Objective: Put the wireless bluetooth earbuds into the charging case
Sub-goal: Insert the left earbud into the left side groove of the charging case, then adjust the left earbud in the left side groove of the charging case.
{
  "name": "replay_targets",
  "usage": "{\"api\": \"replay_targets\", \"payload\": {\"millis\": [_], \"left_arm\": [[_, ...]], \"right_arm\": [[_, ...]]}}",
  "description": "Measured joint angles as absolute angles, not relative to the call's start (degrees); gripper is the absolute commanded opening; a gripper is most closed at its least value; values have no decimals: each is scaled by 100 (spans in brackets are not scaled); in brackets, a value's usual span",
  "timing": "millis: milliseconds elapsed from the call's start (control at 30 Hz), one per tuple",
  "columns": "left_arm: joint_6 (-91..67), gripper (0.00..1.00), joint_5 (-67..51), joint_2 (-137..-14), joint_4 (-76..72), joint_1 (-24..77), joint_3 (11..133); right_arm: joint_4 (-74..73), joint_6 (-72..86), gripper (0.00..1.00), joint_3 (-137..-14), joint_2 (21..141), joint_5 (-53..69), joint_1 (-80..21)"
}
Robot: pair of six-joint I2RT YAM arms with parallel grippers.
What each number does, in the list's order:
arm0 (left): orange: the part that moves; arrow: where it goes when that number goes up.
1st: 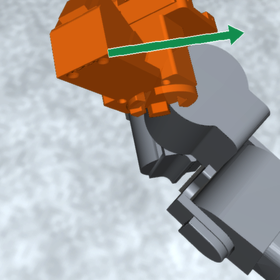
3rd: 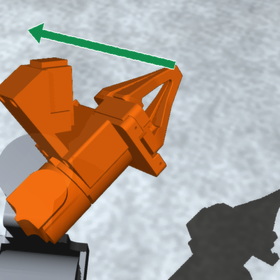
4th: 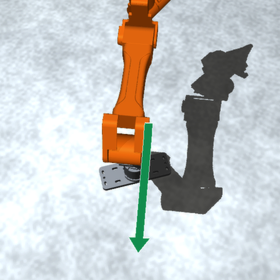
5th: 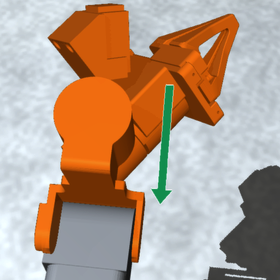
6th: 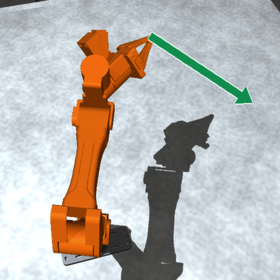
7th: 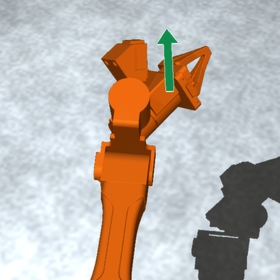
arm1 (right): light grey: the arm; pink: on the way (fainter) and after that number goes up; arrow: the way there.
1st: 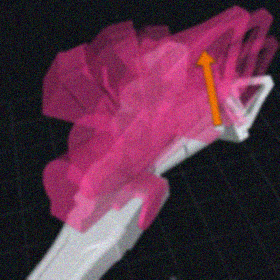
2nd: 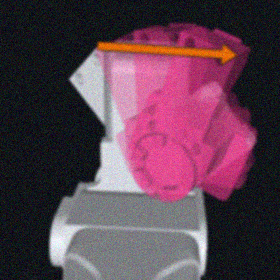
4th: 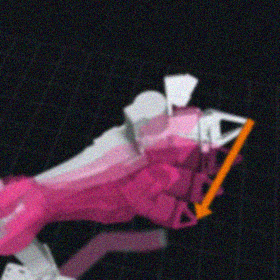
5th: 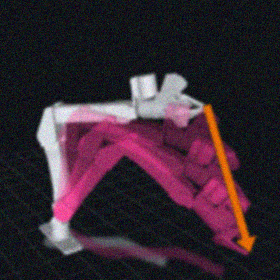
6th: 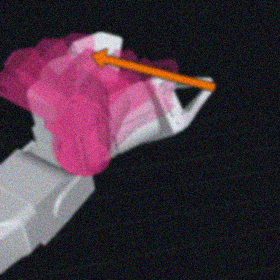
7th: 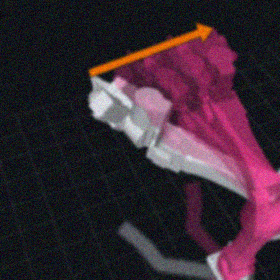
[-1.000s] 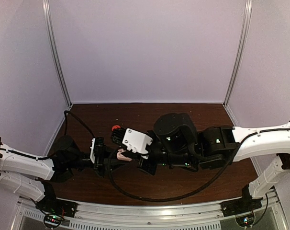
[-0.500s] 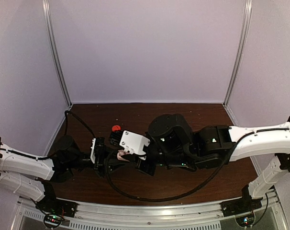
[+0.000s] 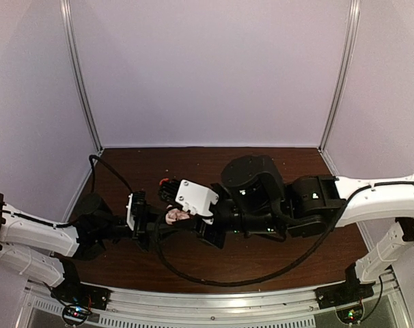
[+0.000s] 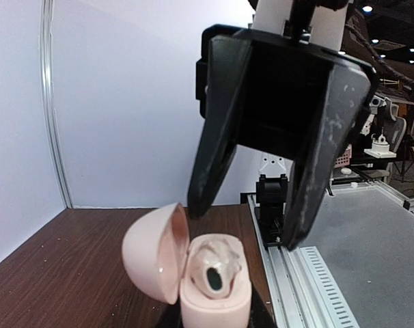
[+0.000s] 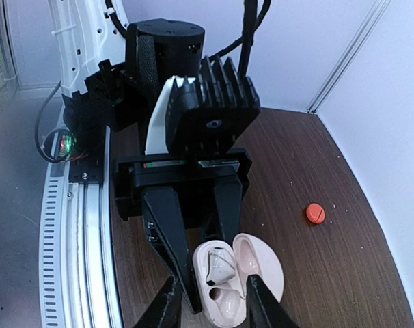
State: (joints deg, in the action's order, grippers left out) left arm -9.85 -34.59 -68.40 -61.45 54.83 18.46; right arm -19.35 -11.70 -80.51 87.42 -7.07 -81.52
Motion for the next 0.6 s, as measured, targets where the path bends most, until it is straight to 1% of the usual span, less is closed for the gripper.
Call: {"api": "replay_targets", "payload": {"millis": [333,600], "left_arm": [[-1026,0,-3468,-6941,-6176,5483,1846],[-1026,0,-3470,-6941,-6173,5483,1848]], "right_arm": [[-1778,-1133,13,-8051,8562,-556,-8152],[-1695,-1076,9,-8051,8650,-563,-8084]]}}
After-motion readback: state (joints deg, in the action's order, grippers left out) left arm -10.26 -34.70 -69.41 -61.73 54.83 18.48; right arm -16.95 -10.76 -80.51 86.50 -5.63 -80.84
